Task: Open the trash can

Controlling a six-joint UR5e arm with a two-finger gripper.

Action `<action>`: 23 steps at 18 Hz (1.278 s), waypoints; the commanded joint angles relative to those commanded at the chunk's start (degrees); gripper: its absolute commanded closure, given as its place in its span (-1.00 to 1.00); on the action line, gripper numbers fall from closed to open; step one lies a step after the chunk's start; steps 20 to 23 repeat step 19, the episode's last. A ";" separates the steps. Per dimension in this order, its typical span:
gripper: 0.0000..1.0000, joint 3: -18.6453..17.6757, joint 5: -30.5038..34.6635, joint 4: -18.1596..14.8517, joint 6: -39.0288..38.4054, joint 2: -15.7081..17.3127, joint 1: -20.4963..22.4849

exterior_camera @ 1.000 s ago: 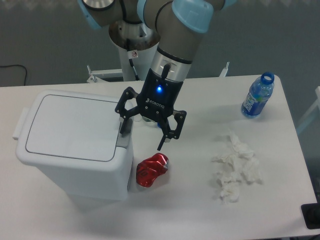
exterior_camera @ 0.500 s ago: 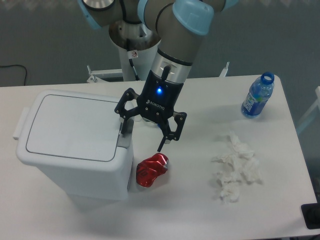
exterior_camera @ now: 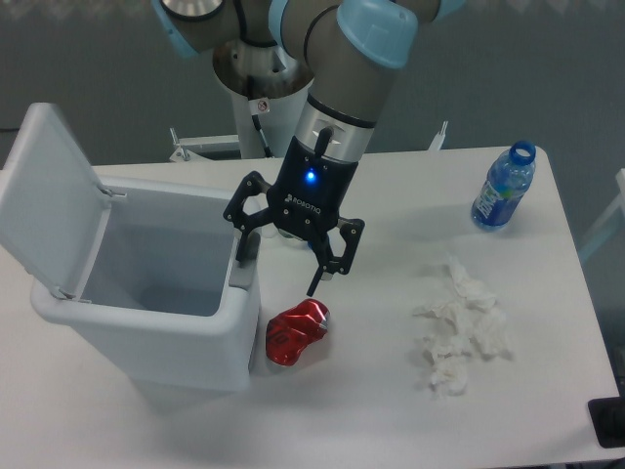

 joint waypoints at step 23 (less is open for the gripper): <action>-1.00 2.73 19.78 0.09 18.02 -0.79 1.32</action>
